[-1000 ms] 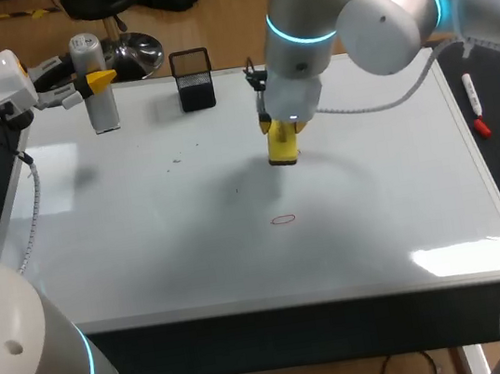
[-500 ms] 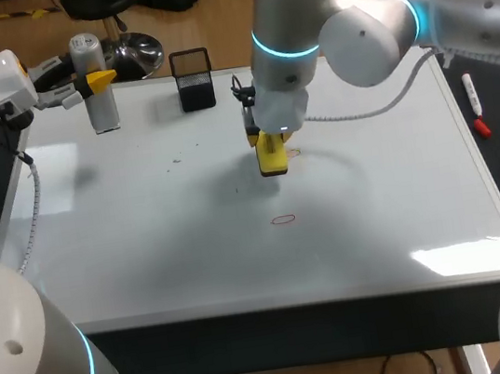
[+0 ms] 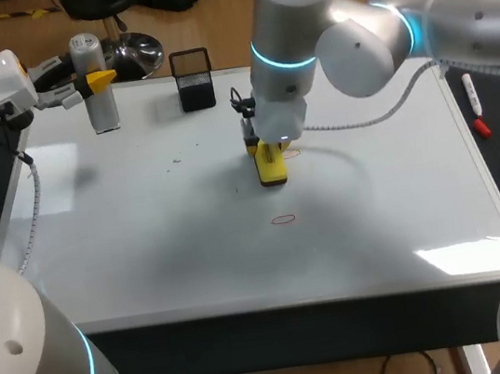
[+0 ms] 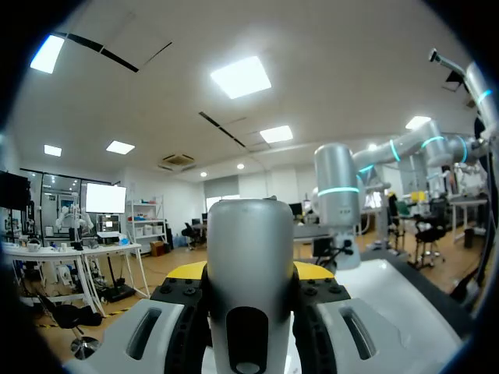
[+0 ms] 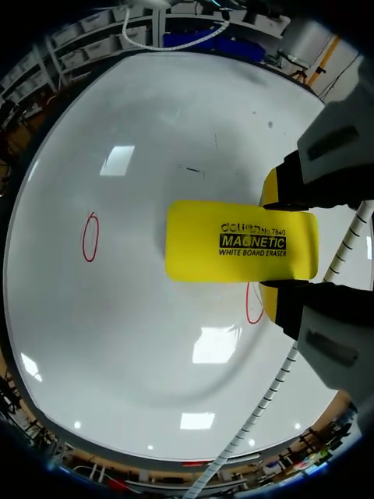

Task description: Pick up the inspection probe, press it on each red-marked spot on the whiteboard one by one, put down the probe, pick up the eraser, and wipe off all the red marks.

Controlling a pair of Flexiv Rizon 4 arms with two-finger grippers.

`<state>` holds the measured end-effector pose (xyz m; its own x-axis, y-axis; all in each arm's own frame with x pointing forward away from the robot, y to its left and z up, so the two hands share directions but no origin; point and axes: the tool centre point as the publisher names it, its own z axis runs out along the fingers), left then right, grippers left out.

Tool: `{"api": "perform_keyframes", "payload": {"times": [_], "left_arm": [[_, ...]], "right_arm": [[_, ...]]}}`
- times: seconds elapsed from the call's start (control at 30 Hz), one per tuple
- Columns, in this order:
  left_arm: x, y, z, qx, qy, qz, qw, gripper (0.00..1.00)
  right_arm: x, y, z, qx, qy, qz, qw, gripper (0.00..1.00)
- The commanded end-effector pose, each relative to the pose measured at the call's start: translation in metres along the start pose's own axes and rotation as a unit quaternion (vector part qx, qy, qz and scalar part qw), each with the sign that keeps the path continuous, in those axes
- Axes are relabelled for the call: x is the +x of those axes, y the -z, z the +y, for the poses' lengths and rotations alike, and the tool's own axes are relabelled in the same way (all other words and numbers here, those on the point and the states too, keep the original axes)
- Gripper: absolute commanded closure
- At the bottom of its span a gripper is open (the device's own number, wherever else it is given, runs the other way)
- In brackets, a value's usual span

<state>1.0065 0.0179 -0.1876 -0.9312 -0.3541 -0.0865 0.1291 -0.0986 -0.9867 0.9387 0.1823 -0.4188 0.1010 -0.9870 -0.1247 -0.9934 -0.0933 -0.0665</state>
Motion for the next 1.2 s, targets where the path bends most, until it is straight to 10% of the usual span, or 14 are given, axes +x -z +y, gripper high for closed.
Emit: {"api": "perform_keyframes", "payload": {"times": [0.03,1.2], "left_arm": [[0.001,0.000,-0.002,-0.001,-0.001,-0.003,1.000,1.00],[0.001,0.000,-0.002,-0.001,-0.001,-0.003,1.000,1.00]], "right_arm": [[0.003,-0.006,-0.004,-0.002,0.004,-0.003,1.000,1.00],[0.085,-0.016,0.002,-0.020,-0.020,0.038,0.999,1.00]]}}
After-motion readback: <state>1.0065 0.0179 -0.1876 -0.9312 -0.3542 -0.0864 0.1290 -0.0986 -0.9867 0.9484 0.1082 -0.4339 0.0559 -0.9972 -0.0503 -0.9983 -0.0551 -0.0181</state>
